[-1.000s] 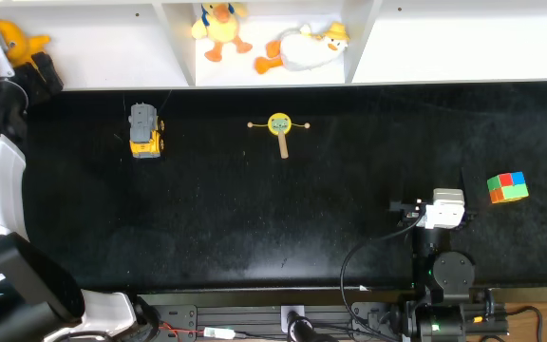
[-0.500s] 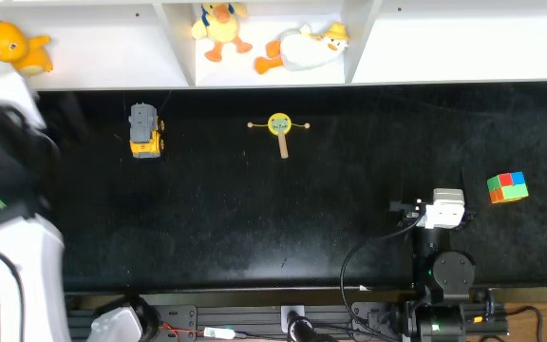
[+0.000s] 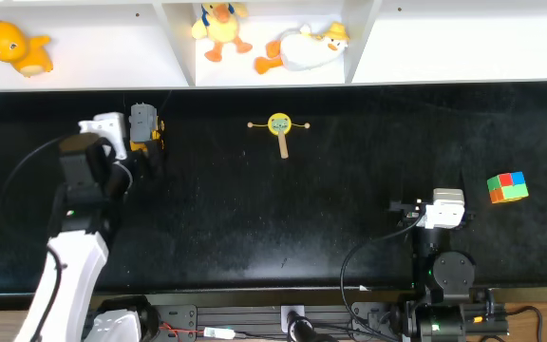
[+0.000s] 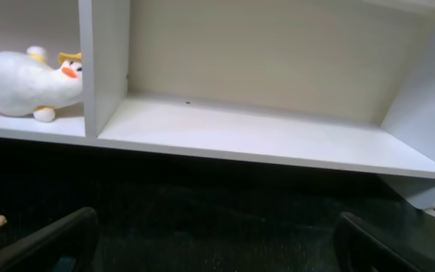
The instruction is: Store Toys
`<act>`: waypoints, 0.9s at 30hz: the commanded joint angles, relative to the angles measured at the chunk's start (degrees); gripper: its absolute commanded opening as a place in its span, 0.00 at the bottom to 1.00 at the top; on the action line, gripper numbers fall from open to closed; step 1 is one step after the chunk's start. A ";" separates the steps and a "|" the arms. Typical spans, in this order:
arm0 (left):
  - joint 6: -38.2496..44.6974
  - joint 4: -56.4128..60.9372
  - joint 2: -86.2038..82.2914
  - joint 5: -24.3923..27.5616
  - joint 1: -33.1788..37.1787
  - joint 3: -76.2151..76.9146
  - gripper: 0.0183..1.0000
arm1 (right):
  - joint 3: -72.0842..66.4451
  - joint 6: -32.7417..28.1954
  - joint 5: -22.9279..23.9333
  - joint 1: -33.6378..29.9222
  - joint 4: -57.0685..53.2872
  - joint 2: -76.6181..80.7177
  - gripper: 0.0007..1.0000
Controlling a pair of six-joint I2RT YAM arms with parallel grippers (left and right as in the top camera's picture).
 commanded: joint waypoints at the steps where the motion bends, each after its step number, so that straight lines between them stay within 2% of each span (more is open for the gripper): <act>1: 1.11 3.32 4.48 -1.86 -2.21 0.26 1.00 | -0.76 0.24 -0.26 -0.11 0.35 -0.37 0.99; 4: 1.22 5.20 7.17 -4.17 -2.45 0.26 1.00 | -0.76 0.24 -0.26 -0.11 0.35 -0.37 1.00; 11: 3.50 13.51 12.50 -4.20 -2.45 0.28 0.97 | -0.76 0.22 -0.26 -0.11 0.35 -0.37 1.00; 25: 3.48 15.17 14.82 -4.17 -2.45 0.26 0.51 | -0.76 0.22 -0.26 -0.11 0.35 -0.37 0.99; 27: 3.48 15.17 14.80 -4.17 -2.45 0.26 0.48 | -0.76 0.24 -0.26 -0.11 0.33 -0.37 1.00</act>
